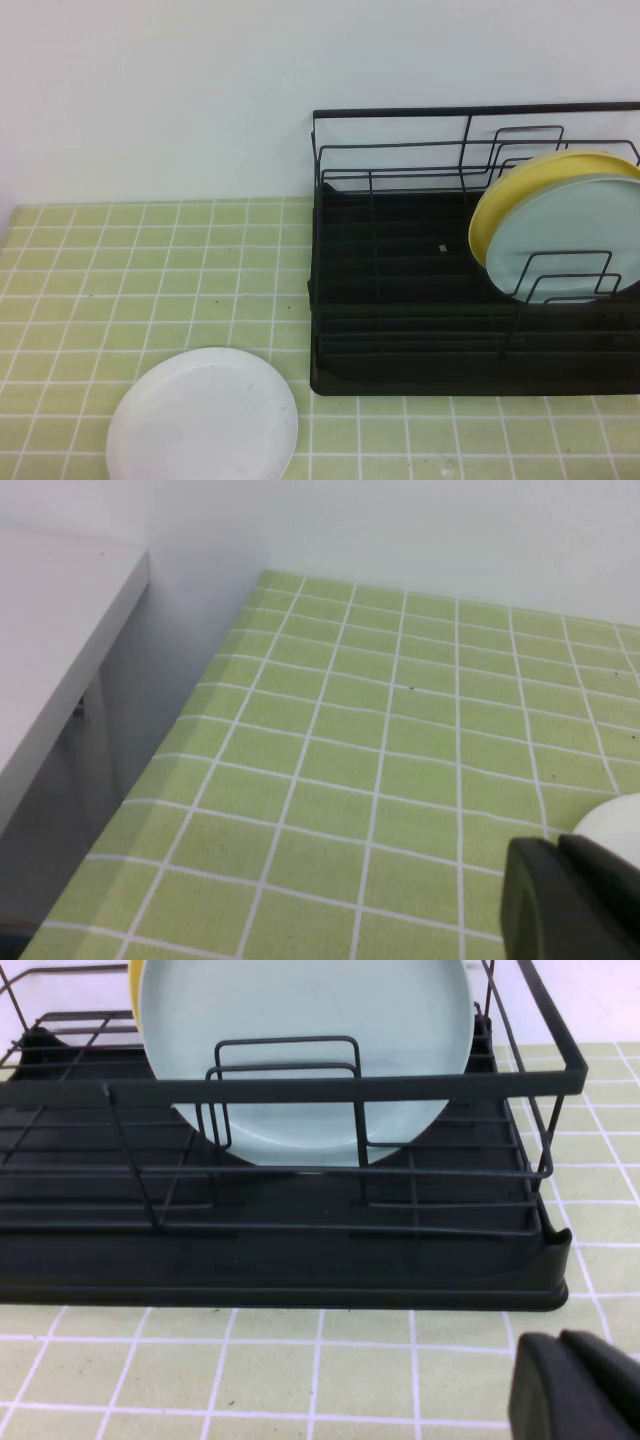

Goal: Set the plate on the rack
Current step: 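Move the gripper to the white plate on the table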

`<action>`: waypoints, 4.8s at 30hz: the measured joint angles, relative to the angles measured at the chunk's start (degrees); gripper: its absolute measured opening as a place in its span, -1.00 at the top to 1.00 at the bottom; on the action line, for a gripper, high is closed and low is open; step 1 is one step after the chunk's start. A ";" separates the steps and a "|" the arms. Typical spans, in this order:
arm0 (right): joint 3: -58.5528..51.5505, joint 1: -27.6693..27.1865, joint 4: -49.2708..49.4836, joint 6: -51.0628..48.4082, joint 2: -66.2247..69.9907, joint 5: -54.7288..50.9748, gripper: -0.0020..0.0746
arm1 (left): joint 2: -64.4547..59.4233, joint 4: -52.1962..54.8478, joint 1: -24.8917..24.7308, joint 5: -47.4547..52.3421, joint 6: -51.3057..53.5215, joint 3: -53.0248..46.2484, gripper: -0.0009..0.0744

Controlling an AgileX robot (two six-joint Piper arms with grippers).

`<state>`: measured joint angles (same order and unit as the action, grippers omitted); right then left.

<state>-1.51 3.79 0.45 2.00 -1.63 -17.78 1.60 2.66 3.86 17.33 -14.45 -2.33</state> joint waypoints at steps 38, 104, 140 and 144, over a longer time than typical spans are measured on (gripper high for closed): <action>0.00 0.00 0.00 0.00 0.00 -0.02 0.96 | 0.00 0.00 0.00 0.00 0.00 0.00 0.98; 3.32 0.00 40.88 0.33 0.00 11.15 0.96 | 0.00 -55.17 0.00 -14.60 -3.42 0.00 0.98; 28.87 0.00 45.60 -41.17 26.86 -22.05 0.95 | -51.42 -34.93 -3.62 11.22 40.51 35.90 0.98; 28.87 0.00 46.91 -43.64 36.61 -23.10 0.96 | -62.63 -35.04 -3.38 18.77 43.30 41.55 0.98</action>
<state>27.36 3.79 47.36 -41.64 34.99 -40.88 -61.03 -32.38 0.49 36.09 28.85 39.22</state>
